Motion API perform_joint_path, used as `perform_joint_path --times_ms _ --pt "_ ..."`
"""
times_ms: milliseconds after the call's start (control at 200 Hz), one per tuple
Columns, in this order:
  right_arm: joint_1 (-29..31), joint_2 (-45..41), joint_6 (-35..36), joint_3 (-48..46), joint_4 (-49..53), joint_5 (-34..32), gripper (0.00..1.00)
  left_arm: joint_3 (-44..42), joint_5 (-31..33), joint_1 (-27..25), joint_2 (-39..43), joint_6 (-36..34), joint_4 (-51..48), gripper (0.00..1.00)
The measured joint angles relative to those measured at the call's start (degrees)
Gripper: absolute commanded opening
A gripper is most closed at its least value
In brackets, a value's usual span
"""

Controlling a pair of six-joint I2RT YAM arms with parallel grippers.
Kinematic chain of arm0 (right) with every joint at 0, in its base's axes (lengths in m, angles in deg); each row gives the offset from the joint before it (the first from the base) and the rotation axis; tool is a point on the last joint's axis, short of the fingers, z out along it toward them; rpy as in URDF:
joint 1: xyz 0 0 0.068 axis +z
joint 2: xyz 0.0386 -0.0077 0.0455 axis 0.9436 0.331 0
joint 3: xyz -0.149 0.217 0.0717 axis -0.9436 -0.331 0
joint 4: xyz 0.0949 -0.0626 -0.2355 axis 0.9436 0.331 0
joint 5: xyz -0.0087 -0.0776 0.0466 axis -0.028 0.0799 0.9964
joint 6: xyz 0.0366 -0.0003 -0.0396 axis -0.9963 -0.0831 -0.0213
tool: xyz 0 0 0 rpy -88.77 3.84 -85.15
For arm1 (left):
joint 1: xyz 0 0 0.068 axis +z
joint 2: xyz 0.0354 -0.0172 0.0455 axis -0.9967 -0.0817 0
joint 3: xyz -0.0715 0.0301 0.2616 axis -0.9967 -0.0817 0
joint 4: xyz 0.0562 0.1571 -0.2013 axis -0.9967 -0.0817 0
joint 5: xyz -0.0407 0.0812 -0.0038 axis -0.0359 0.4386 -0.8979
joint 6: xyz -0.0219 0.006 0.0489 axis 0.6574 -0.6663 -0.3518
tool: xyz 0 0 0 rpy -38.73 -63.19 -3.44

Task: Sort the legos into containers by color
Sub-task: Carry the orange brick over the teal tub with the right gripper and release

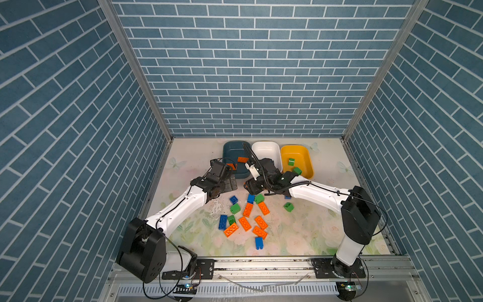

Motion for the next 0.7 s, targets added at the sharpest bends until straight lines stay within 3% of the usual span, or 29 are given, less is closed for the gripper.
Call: perform_joint_path --times_ms 355,545,700 --pt "-4.1 19.6 1.5 25.2 0.6 1.5 0.55 -1.9 2.8 0.0 2.7 0.9 -4.2 0.99" --pt "-4.8 30.9 3.1 42.6 6.1 0.5 0.79 -3.7 3.2 0.0 2.9 0.9 -4.7 0.99" --pt "-4.8 32.1 4.3 45.2 9.3 -1.3 0.87 -5.0 2.7 0.0 2.9 0.7 -4.5 0.99"
